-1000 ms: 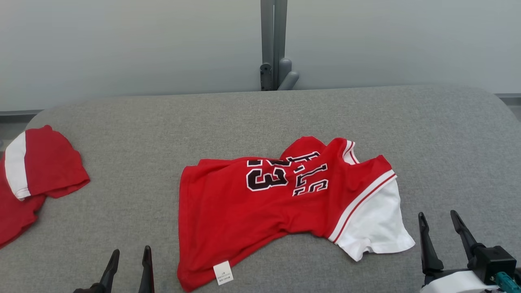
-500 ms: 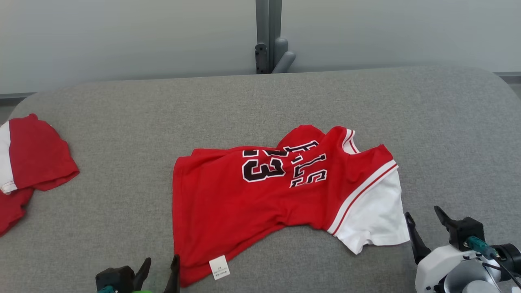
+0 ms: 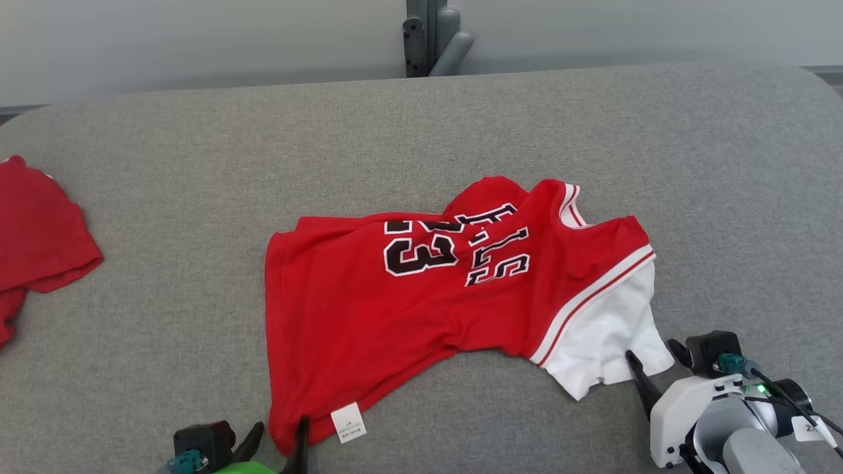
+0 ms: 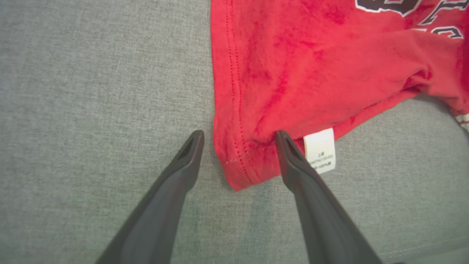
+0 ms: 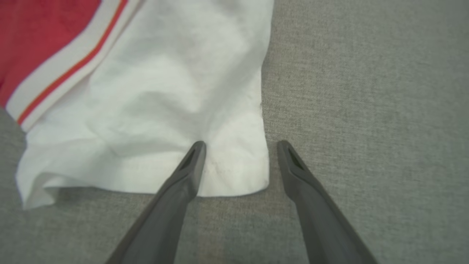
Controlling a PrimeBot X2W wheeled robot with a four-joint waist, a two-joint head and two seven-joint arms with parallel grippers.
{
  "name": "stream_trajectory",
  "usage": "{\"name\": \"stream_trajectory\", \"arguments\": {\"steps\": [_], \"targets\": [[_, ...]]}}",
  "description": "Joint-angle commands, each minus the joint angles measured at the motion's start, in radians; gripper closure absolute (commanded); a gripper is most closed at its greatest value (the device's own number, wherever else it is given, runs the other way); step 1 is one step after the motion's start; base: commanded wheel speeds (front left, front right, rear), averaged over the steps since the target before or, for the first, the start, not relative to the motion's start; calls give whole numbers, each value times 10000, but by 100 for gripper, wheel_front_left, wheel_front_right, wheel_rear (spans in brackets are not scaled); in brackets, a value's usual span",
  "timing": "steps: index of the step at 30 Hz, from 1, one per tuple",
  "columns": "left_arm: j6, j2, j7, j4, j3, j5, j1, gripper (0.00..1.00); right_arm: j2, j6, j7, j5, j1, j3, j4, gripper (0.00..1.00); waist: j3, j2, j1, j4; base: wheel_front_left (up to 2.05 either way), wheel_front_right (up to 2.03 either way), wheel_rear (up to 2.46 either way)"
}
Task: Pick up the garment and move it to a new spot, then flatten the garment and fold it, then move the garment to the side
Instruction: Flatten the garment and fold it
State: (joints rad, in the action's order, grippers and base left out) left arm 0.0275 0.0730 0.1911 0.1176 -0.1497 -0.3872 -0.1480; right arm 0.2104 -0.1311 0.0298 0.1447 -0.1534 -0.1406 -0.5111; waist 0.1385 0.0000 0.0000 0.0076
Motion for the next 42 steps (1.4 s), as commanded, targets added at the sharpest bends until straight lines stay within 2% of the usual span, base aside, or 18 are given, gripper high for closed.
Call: {"name": "stream_trajectory", "arguments": {"steps": [1,6,7,9,10,12,13,14,15,16,21,25,29,31,36,42], "targets": [[-75,-22,56,20,9,-84,62,0,56,7,37,70,-34,-95,-300,0,30,0,0,19,0,0,0],[-93,-10,192,152,-2,-196,3,0,70,7,-102,177,-174,-292,-660,0,15,0,0,63,0,0,0],[-66,5,196,225,-5,-217,23,0,66,7,-121,191,-199,-328,-718,3,8,0,0,66,0,0,0],[-24,-5,177,361,-37,-269,91,0,56,7,-146,232,-224,-399,-825,25,-3,0,0,59,0,0,0],[-16,-20,141,393,-55,-306,148,0,54,7,-163,257,-238,-435,-870,41,-5,0,0,55,0,0,0],[19,-54,61,501,-86,-360,252,0,73,8,-189,304,-295,-491,-952,61,-9,0,0,41,0,0,0],[59,-63,7,566,-109,-392,289,9,83,8,-215,337,-312,-516,-995,72,-14,0,0,31,0,0,0],[80,-64,-68,633,-133,-399,307,48,83,11,-257,385,-326,-535,-1019,86,-19,0,0,17,0,0,0],[106,-60,-138,690,-153,-396,336,66,69,11,-261,436,-327,-560,-1058,100,-29,0,0,0,0,0,0],[145,-50,-213,724,-177,-371,367,100,63,13,-243,512,-312,-618,-1085,100,-41,0,0,-20,0,0,0],[346,-38,-115,651,-278,-599,333,100,139,11,-388,933,-189,-657,-792,100,-131,0,0,-86,0,0,0],[570,-56,196,-236,-149,-1484,58,100,143,10,-430,1974,33,-482,439,100,-152,0,0,-210,0,0,0],[703,334,638,-1912,68,-1992,-92,100,513,8,-33,3207,433,-256,2717,100,-85,0,0,-406,0,0,0],[786,381,884,-2962,208,-2578,-74,100,810,8,290,3792,671,52,4098,100,-47,0,0,-480,0,0,0],[792,972,1725,-5562,632,-3355,319,100,1327,2,1241,4694,1094,1208,7392,100,94,0,0,-621,0,0,0],[567,1585,2786,-7487,1289,-4244,1829,100,1374,4,2360,5437,393,2691,9888,100,665,0,0,-733,0,0,0]]}}
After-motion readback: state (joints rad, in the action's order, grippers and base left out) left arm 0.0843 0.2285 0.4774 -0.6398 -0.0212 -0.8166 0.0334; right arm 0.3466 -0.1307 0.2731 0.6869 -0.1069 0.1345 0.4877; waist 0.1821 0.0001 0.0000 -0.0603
